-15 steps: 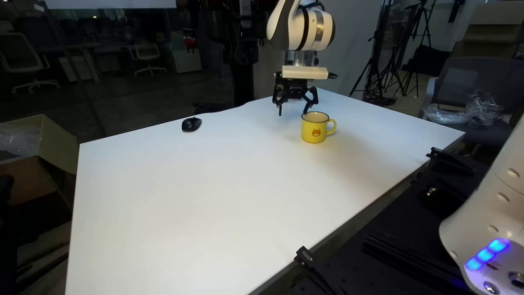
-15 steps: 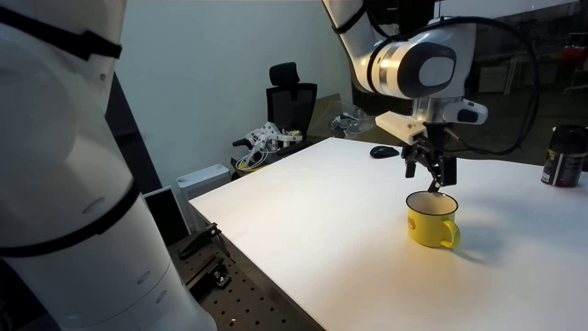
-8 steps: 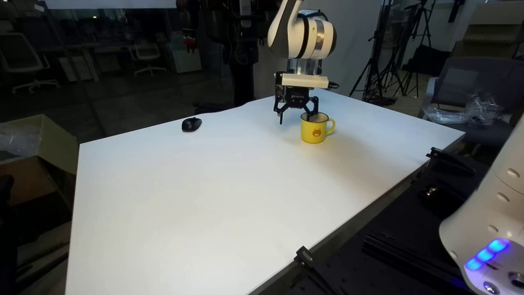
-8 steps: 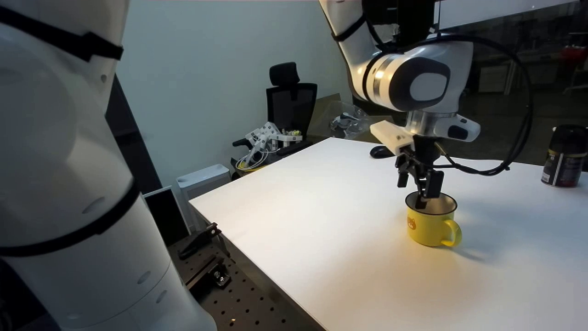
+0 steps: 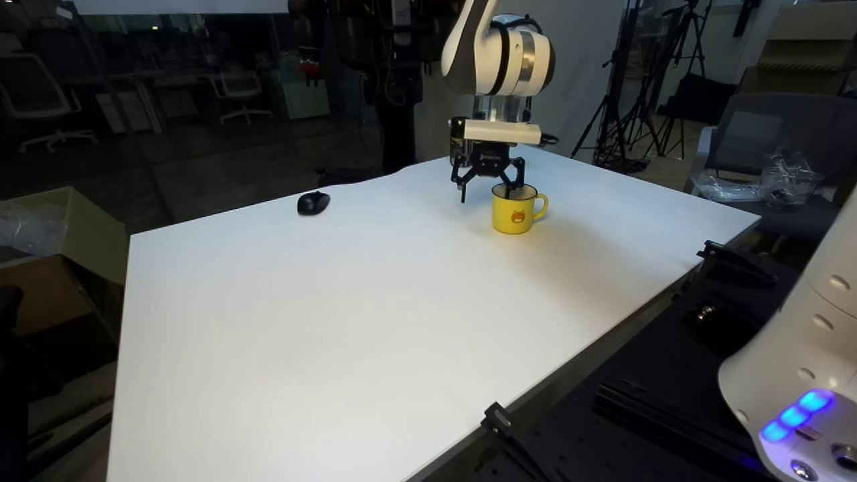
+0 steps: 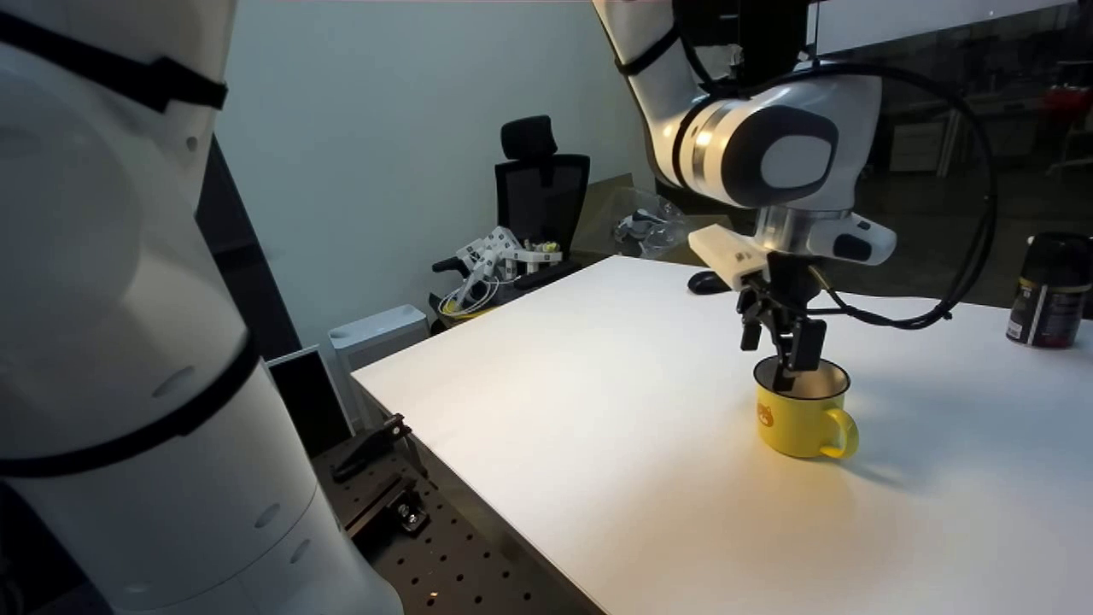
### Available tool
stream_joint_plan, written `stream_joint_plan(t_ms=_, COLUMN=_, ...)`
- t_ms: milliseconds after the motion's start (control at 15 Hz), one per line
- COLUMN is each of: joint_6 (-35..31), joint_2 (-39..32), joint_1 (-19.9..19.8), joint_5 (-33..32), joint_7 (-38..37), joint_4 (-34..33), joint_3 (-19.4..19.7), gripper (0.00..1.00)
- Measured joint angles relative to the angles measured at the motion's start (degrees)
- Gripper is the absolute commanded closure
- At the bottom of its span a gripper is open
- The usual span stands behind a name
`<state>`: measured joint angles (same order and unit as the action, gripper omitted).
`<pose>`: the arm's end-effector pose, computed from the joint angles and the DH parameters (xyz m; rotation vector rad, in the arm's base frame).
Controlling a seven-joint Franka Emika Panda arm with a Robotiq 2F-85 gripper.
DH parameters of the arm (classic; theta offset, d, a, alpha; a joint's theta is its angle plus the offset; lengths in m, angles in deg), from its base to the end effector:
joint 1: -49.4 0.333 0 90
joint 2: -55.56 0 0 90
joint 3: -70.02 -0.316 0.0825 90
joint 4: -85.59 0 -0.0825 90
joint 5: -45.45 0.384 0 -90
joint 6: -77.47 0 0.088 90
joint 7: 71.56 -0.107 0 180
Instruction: Move the cup backwards
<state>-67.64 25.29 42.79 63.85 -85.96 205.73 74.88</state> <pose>0.5573 -0.1176 0.1574 -2.8228 1.0526 0.1328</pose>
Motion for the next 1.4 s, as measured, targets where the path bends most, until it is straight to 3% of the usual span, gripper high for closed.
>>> stream_joint_plan(t_ms=400, joint_6=-3.7, joint_2=0.0, joint_1=-1.1, joint_5=0.0, joint_7=0.1, joint_4=0.0, joint_3=0.6, gripper=0.75)
stream_joint_plan(t_ms=667, joint_6=-3.7, joint_2=0.0, joint_1=-1.5, joint_5=-0.1, joint_7=0.2, joint_4=-0.1, joint_3=0.8, gripper=0.99)
stream_joint_plan(t_ms=1267, joint_6=-2.6, joint_2=-0.1, joint_1=-1.6, joint_5=-0.1, joint_7=2.3, joint_4=-0.7, joint_3=0.6, gripper=0.97)
stream_joint_plan(t_ms=1333, joint_6=-2.3, joint_2=-0.1, joint_1=-1.8, joint_5=-0.1, joint_7=2.9, joint_4=-0.8, joint_3=0.3, gripper=0.89)
stream_joint_plan(t_ms=1400, joint_6=-2.2, joint_2=-0.1, joint_1=-2.2, joint_5=0.1, joint_7=3.5, joint_4=-0.9, joint_3=-0.1, gripper=0.89)
